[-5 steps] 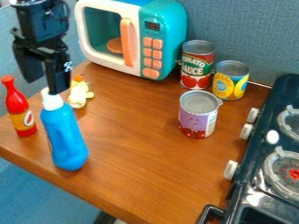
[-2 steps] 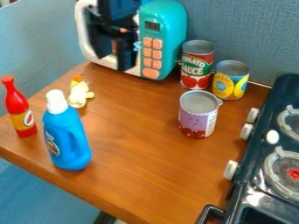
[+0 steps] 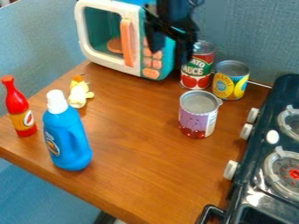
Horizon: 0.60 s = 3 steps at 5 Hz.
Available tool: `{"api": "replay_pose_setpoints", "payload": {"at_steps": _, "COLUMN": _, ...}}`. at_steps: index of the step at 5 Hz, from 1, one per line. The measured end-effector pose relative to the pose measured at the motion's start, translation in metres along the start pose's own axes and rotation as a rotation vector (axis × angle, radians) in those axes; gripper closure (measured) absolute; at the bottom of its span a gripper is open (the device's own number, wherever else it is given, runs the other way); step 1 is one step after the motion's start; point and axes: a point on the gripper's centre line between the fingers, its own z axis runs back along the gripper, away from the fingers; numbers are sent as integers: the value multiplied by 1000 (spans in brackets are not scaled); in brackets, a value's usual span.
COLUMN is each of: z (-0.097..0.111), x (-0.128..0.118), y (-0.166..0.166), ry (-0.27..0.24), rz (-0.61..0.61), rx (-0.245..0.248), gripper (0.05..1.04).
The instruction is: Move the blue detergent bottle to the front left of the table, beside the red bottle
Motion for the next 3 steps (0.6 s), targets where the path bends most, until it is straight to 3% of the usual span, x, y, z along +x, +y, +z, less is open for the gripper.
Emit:
{"api": "replay_pose_setpoints", "payload": {"at_steps": 1, "z": -20, "x": 15, "y": -19, "ry": 33, "rz": -26, "rx": -75, "gripper": 79}}
{"api": "replay_pose_setpoints", "payload": {"at_steps": 3, "z": -28, "x": -1, "y": -28, "ry": 165, "rz": 0, "rx": -51, "gripper": 79}}
